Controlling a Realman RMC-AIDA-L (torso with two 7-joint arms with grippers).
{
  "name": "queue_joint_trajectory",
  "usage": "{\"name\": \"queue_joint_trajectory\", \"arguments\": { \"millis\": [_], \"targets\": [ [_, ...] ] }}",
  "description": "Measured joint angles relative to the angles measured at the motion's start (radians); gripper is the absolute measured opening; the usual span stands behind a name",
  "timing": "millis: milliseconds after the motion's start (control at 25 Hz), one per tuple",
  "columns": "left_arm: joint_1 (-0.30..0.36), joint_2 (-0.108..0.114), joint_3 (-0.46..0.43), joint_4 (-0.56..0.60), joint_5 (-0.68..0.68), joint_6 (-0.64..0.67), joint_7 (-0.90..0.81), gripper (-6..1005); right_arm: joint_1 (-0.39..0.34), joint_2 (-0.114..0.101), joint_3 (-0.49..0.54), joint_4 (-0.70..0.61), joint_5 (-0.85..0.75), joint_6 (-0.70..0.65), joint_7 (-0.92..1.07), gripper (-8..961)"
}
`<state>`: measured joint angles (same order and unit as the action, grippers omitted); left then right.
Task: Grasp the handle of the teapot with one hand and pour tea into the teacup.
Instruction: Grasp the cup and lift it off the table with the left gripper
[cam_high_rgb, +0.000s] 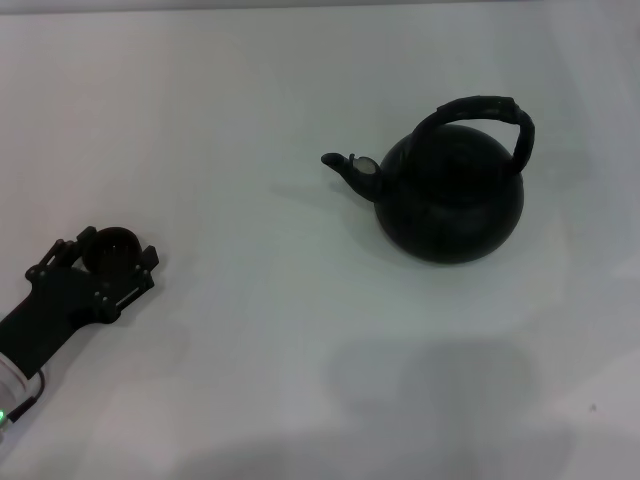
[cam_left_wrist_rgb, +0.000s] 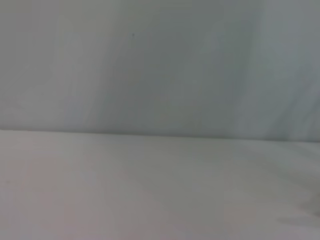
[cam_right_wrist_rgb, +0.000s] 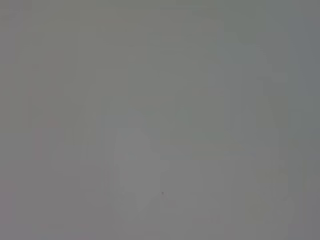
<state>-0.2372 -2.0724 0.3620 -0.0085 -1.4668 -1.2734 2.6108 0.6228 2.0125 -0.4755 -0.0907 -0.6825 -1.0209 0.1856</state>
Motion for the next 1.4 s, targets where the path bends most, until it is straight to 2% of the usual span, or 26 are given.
{"name": "queue_joint_trajectory", "arguments": {
  "millis": [1200,1400],
  "targets": [
    [-0.011,0.002,-0.002,0.016,0.002,0.014,0.003,847,-0.006,0.002,0.0,-0.015,0.0,-0.006,0.0,876],
    [-0.011,0.0,-0.004,0.016,0.002,0.01,0.004,734,-0.006,0.002,0.0,-0.015,0.0,-0.007,0.0,876]
  ]
}}
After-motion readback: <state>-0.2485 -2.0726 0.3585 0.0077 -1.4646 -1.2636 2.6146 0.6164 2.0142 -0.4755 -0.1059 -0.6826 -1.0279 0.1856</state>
